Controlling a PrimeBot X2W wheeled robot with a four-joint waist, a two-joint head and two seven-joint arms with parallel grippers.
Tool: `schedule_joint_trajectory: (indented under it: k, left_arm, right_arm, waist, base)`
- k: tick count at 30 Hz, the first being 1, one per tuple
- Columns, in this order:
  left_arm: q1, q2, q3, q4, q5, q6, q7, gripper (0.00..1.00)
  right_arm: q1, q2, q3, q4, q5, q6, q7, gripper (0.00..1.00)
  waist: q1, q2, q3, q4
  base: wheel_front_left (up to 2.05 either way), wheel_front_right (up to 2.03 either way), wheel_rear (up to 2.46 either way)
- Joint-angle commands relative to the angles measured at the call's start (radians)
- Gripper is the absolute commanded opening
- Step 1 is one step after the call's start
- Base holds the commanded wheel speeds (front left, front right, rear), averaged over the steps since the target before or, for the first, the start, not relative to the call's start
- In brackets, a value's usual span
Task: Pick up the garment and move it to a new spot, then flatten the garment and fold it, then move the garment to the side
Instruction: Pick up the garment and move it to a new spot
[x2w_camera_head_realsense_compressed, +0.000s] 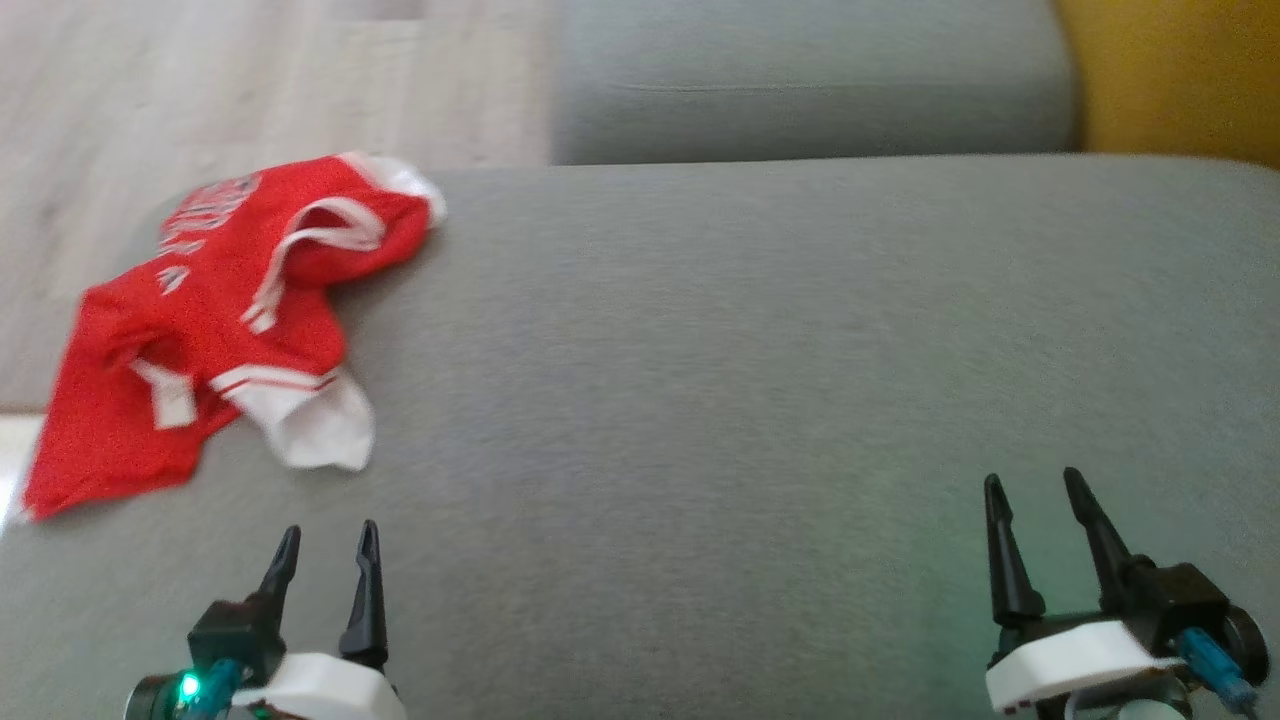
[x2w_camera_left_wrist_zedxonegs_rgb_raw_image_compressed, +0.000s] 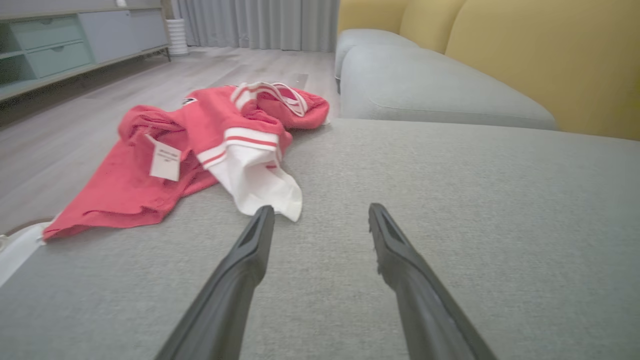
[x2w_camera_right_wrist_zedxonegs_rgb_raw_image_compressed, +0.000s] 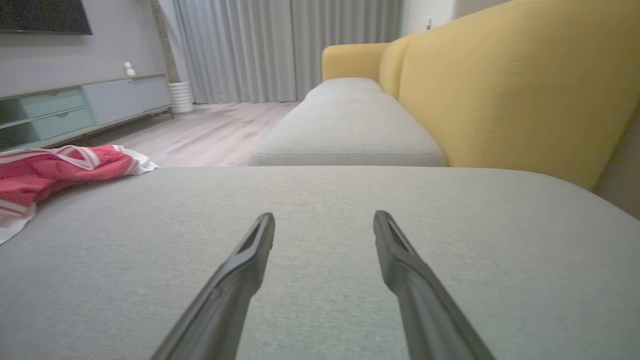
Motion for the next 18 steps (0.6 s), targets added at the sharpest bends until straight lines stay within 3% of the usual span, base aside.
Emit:
schedule_joint_trajectory:
  k: [1, 6, 10, 18]
  left_arm:
    - [-0.033, -0.001, 0.028, -0.024, -0.001, 0.001, -0.012, 1.00]
    - [-0.005, -0.002, 0.047, -0.020, -0.005, 0.006, -0.012, 1.00]
    - [0.022, -0.002, 0.068, -0.023, -0.008, 0.006, -0.012, 1.00]
    - [0.016, -0.004, 0.070, -0.058, -0.016, 0.002, -0.012, 1.00]
  right_arm:
    - [-0.015, -0.007, 0.030, -0.033, 0.009, -0.001, -0.014, 1.00]
    - [-0.025, -0.007, 0.061, -0.030, 0.014, -0.001, -0.014, 1.00]
    - [-0.040, -0.007, 0.082, -0.025, 0.022, -0.001, -0.014, 1.00]
    - [-0.049, -0.007, 0.117, -0.021, 0.029, -0.001, -0.014, 1.00]
  waist:
    - [0.0000, 0.0000, -0.005, 0.086]
    - [0.0000, 0.0000, -0.011, 0.203]
    - [0.0000, 0.0000, -0.014, 0.257]
    - [0.0000, 0.0000, 0.004, 0.260]
  base:
    - [0.00, 0.00, 0.00]
    - [0.00, 0.00, 0.00]
    - [0.00, 0.00, 0.00]
    - [0.00, 0.00, 0.00]
